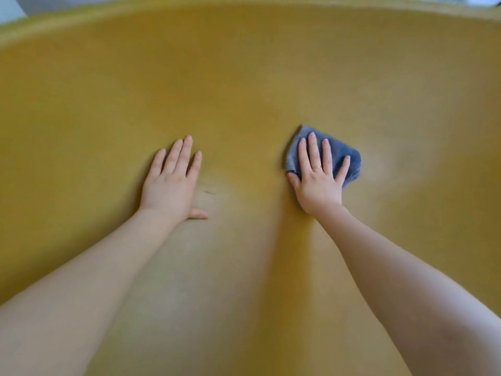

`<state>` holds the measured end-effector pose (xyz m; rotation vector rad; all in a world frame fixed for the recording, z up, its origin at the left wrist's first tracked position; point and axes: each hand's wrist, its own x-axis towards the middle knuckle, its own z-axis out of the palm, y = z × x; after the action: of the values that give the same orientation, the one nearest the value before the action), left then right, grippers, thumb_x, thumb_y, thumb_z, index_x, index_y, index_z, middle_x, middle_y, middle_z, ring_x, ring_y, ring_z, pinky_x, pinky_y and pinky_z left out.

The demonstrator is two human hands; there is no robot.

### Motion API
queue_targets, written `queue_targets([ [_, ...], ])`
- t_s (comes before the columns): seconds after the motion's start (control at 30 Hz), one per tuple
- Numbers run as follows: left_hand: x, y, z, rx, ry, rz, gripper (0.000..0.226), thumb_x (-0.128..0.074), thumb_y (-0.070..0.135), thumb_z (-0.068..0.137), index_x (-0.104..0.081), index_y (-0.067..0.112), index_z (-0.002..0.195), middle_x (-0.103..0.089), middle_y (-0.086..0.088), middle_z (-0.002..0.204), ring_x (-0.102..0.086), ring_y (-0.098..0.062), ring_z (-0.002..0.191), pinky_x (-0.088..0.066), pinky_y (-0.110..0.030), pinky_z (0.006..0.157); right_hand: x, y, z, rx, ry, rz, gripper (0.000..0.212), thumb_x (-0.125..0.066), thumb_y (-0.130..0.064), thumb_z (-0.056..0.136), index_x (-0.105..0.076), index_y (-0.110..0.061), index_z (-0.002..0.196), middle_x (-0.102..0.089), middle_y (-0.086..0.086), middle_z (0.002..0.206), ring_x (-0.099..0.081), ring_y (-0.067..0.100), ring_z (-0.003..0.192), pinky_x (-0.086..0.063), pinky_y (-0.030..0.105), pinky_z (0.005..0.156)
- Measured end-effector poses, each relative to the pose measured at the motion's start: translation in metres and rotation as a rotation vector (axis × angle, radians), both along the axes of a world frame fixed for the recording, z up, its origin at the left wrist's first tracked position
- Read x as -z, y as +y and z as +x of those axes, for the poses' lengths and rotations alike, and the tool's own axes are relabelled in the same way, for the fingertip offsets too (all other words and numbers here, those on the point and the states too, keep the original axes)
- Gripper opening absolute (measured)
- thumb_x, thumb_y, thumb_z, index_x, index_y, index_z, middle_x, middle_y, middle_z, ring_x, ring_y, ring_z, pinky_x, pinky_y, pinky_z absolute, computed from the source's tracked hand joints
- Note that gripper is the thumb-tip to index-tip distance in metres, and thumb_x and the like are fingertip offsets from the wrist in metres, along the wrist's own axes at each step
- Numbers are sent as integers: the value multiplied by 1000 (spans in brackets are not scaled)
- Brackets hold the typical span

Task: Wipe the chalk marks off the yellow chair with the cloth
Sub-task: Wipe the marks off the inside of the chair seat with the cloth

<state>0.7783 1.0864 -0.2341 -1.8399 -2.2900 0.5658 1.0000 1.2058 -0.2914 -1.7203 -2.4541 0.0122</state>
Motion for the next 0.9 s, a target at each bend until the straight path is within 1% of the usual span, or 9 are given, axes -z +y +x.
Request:
queue_targets([
  [0.07,-7,3,-10,-35,43,34,131,-56,79,62,14,6,147,24,-16,154,15,-26,145,4,-39,118,-8,0,-27,47,102,-30,67,-30,-42,97,8,-20,147,14,-4,156,14,22,143,9,55,111],
  [0.13,-10,4,-15,-85,52,76,140,-55,82,58,19,1,145,25,-17,153,16,-27,145,5,-38,118,-13,-2,-57,-8,167,-24,67,-33,-37,97,6,-16,147,13,-1,157,14,24,143,7,53,112],
  [0.33,-9,1,-19,-68,-20,108,142,-62,76,57,17,-3,144,23,-17,154,15,-27,145,5,-34,118,-30,-27,-139,-445,174,47,61,-35,-29,97,-4,-17,148,2,-2,157,6,21,144,3,45,114],
  [0.47,-14,-3,-24,-27,19,46,142,-60,78,57,19,-3,144,24,-16,154,16,-26,145,5,-33,118,-18,-34,-132,-636,102,80,57,-37,-27,94,-18,-20,147,-16,-4,156,-13,19,144,-11,43,115],
  [0.53,-18,-9,-27,-15,6,-4,141,-61,78,57,18,-1,145,25,-14,154,16,-25,145,5,-33,118,-16,-24,-111,-628,28,132,56,-36,-28,92,-22,-23,146,-21,-6,154,-19,19,142,-18,44,112],
  [0.67,-18,-30,-34,-2,45,-112,139,-55,81,59,19,-1,144,27,-14,153,19,-24,144,8,-34,117,-12,-28,-100,-432,66,24,54,-34,-25,97,-13,-27,147,-8,-9,156,-6,17,145,-6,44,115],
  [0.77,-18,-40,-34,12,37,-120,135,-55,80,61,15,0,146,24,-13,154,17,-24,145,7,-35,117,-1,-59,-108,-547,104,-95,53,-28,-29,95,-19,-21,146,-13,-2,156,-10,24,144,-10,46,116],
  [0.83,-19,-40,-33,18,11,-104,133,-58,77,62,13,1,146,22,-13,155,15,-24,145,6,-35,117,11,-92,-104,-667,110,-185,61,-16,-35,88,-20,-20,146,-16,-1,156,-13,25,144,-9,42,115],
  [0.9,-18,-39,-33,24,-1,-99,132,-58,76,63,12,1,146,22,-14,155,15,-25,145,7,-35,117,21,-126,-98,-720,127,-246,62,-14,-36,86,-20,-21,146,-15,-3,156,-11,21,144,-3,35,114],
])
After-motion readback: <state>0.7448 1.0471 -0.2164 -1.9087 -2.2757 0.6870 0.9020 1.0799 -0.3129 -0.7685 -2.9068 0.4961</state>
